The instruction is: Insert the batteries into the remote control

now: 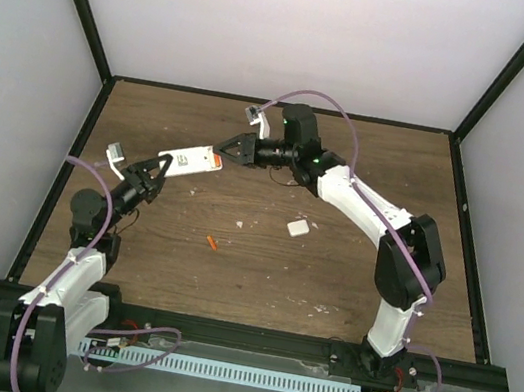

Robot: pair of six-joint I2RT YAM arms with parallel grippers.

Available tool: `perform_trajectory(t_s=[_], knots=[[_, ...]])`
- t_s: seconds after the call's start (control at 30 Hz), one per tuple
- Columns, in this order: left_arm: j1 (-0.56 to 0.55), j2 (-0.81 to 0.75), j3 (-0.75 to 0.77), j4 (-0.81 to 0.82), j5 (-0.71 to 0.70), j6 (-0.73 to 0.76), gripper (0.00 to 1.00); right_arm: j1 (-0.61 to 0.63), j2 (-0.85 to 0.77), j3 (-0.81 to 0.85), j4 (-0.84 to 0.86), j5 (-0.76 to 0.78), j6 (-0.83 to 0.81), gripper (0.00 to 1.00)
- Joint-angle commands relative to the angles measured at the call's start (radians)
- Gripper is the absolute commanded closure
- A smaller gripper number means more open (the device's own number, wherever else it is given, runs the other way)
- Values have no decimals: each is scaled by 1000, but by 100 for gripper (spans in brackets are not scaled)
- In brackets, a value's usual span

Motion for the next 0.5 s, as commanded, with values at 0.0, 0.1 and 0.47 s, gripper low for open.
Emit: perform_trajectory(t_s=[0.0,0.1,0.47], knots=[[4,5,17,11,-31,3,100,4,-52,-1,-7,16,-70,77],[4,4,15,9,-32,4,100,5,-54,0,-5,-1,-52,71],[3,2,22,15,-28,-9,100,4,-31,9,-86,-4,-77,62]])
